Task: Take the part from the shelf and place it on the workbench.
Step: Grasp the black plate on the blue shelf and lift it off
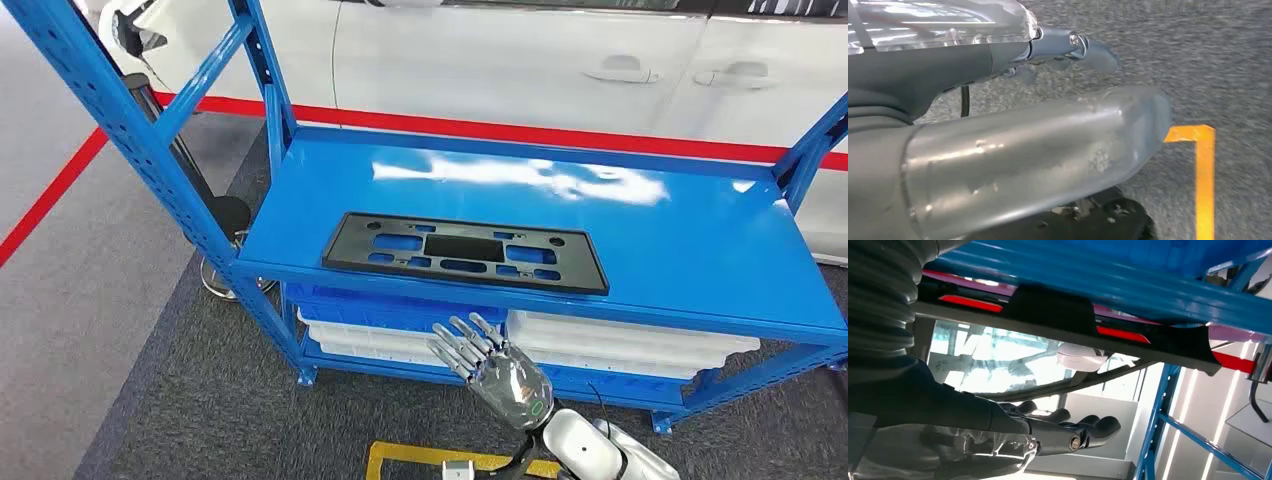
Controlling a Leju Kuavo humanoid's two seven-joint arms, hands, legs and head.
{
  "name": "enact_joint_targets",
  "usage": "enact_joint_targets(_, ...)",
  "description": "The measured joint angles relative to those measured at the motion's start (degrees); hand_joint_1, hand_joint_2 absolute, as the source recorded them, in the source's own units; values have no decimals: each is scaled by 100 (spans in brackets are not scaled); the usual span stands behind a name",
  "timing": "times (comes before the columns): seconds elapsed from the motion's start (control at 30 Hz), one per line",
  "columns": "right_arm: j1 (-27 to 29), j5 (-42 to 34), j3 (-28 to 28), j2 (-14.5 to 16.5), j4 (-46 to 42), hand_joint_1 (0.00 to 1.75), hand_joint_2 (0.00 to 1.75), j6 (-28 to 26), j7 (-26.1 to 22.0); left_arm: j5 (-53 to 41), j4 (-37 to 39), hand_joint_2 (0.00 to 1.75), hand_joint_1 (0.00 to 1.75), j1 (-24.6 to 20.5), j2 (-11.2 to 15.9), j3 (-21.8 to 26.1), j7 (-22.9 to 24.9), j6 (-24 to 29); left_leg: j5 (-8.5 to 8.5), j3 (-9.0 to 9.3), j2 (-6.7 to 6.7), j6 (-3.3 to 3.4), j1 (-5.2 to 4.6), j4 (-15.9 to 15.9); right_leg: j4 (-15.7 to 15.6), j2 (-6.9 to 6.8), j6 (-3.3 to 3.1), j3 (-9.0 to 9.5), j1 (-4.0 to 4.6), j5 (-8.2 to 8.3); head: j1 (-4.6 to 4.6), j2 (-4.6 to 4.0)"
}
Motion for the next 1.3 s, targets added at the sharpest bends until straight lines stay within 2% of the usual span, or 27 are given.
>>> enact_joint_targets(0.07, -7, -2, -15, 10, -8, 0, 175, -3, 1, -2, 0, 0, 0, -10, -4, 1, -1, 0, 1, 41, -9, 30, 22, -39, 120, 12, 20, -41, -13, -74, 0, 0)
enact_joint_targets(0.1, -17, -8, -28, 17, -12, 0, 175, -5, 3, -3, 0, 0, 0, -21, -5, 1, -1, 0, -2, 76, -15, 62, 43, -68, 326, 22, 40, -140, -23, -173, -1, 0)
enact_joint_targets(0.17, -18, -51, -54, 25, -15, 0, 175, -7, 12, -8, 0, 0, 0, -39, -6, 4, 1, -1, -45, 137, -29, 111, 48, -85, 1048, 43, 75, -551, -62, -425, -1, 0)
enact_joint_targets(0.2, -15, -84, -65, 25, -14, 0, 175, -4, 19, -13, 0, 0, 0, -42, -5, 6, 1, -3, -73, 168, -37, 121, 48, -84, 1399, 46, 92, -781, -82, -498, 0, 0)
enact_joint_targets(0.23, -13, -124, -83, 25, -13, 0, 175, 0, 29, -18, 0, 0, 0, -42, -5, 10, 1, -7, -108, 210, -46, 121, 48, -83, 1596, 47, 108, -951, -101, -463, 0, 0)
enact_joint_targets(0.27, -16, -162, -111, 25, -13, 0, 175, 8, 39, -24, 0, 0, 0, -39, -5, 16, 1, -11, -147, 262, -55, 113, 48, -82, 1575, 47, 117, -1016, -118, -307, 0, 0)
enact_joint_targets(0.3, -26, -192, -147, 25, -13, 0, 175, 15, 48, -28, 0, 0, 0, -37, -5, 23, 0, -15, -191, 324, -63, 98, 50, -82, 1353, 44, 118, -979, -133, -58, 0, 0)
enact_joint_targets(0.33, -39, -220, -185, 25, -13, 0, 175, 22, 53, -34, 0, 0, 0, -35, -5, 29, 0, -16, -240, 389, -69, 75, 51, -82, 996, 34, 112, -877, -144, 222, 0, 0)
enact_joint_targets(0.37, -55, -241, -219, 28, -10, 0, 175, 29, 54, -42, 0, 0, 0, -38, -5, 35, 0, -17, -288, 433, -74, 42, 43, -81, 679, 18, 103, -759, -136, 416, 1, 0)
enact_joint_targets(0.4, -75, -258, -246, 32, -7, 0, 175, 33, 53, -52, 0, 0, 0, -45, -5, 39, 0, -17, -327, 457, -77, 5, 37, -80, 411, 5, 83, -646, -123, 491, 0, 0)
enact_joint_targets(0.47, -109, -291, -291, 41, 3, 0, 175, 45, 49, -75, 0, 0, 0, -58, -3, 49, 0, -18, -368, 452, -70, -66, 28, -96, 215, 3, 43, -549, -88, 419, -1, 0)
enact_joint_targets(0.53, -126, -311, -332, 43, 8, 0, 175, 51, 46, -92, 0, 0, 0, -67, -1, 56, 1, -19, -405, 476, -52, -133, 37, -107, 139, 23, -4, -506, -101, 361, -1, 0)
enact_joint_targets(0.6, -151, -326, -366, 40, 12, 0, 175, 56, 45, -101, 0, 0, 0, -80, -1, 59, 2, -25, -560, 394, -32, -191, 42, 151, 75, 14, -62, -427, -112, 333, -1, 0)
enact_joint_targets(0.63, -169, -336, -380, 38, 17, 0, 175, 62, 45, -104, 0, 0, 0, -84, 2, 60, 2, -27, -696, 248, -26, -206, 47, 451, 55, 1, -93, -386, -103, 315, -1, 0)
enact_joint_targets(0.7, -199, -358, -400, 34, 35, 0, 175, 86, 45, -109, 0, 0, 0, -81, 11, 63, 2, -31, -960, -221, -17, -213, 45, 1235, 50, -14, -148, -320, -69, 261, -2, 0)
enact_joint_targets(0.73, -204, -367, -405, 34, 45, 0, 175, 103, 42, -114, 0, 0, 0, -75, 18, 66, 2, -31, -977, -413, -17, -209, 44, 1491, 50, -16, -163, -285, -54, 231, -2, 0)
enact_joint_targets(0.77, -207, -375, -411, 34, 57, 0, 175, 117, 39, -122, 0, 0, 0, -68, 21, 68, 2, -31, -873, -523, -17, -198, 42, 1551, 51, -14, -170, -241, -42, 196, -2, 0)
enact_joint_targets(0.8, -214, -380, -417, 34, 68, 0, 175, 127, 36, -131, 0, 0, 0, -64, 22, 69, 2, -31, -657, -518, -17, -178, 38, 1379, 51, -11, -171, -190, -32, 160, -2, 0)
enact_joint_targets(0.87, -243, -390, -428, 34, 91, 0, 175, 144, 32, -146, 0, 0, 0, -62, 28, 72, 2, -31, -127, -310, -31, -107, 12, 670, 52, -5, -160, -81, -17, 78, -1, 0)
enact_joint_targets(0.93, -279, -402, -437, 34, 121, 0, 175, 175, 32, -158, 0, 0, 0, -64, 36, 78, 4, -31, 93, -128, -48, -39, -24, 160, 62, 10, -115, -35, 2, 15, -1, 0)
enact_joint_targets(1.0, -294, -410, -450, 34, 152, 0, 175, 196, 31, -167, 0, 0, 0, -64, 40, 83, 9, -31, 64, -88, -50, 2, -48, 42, 46, 19, -60, -35, 8, -6, -1, 0)
enact_joint_targets(1.1, -304, -412, -487, 72, 175, 0, 175, 199, 30, -173, 0, 0, 0, -63, 34, 84, 11, -31, 80, 18, -49, 74, 12, -101, 174, -5, 17, -84, 18, -118, 0, 0)
enact_joint_targets(1.13, -307, -414, -502, 98, 186, 0, 175, 199, 31, -175, 0, 0, 0, -68, 32, 85, 11, -31, 80, 64, -49, 98, 36, -143, 415, 4, 44, -209, 10, -230, -1, 0)
enact_joint_targets(1.2, -294, -417, -520, 133, 220, 0, 175, 204, 32, -178, 0, 0, 0, -78, 32, 85, 11, -27, 45, 118, -53, 131, 40, -161, 1161, 48, 92, -644, -41, -480, 1, 0)
enact_joint_targets(1.23, -279, -417, -522, 144, 240, 0, 175, 209, 32, -181, 0, 0, 0, -78, 32, 85, 12, -19, 22, 145, -55, 134, 42, -160, 1469, 55, 116, -853, -71, -529, 1, 0)
enact_joint_targets(1.27, -267, -417, -522, 149, 259, 0, 175, 216, 31, -187, 0, 0, 0, -74, 32, 85, 13, -4, -8, 181, -59, 129, 46, -158, 1600, 55, 139, -983, -104, -468, 1, 0)
enact_joint_targets(1.3, -261, -417, -522, 152, 277, 0, 175, 222, 30, -195, 0, 0, 0, -67, 30, 85, 13, 17, -40, 224, -64, 115, 53, -155, 1523, 52, 158, -1006, -135, -301, 0, 0)
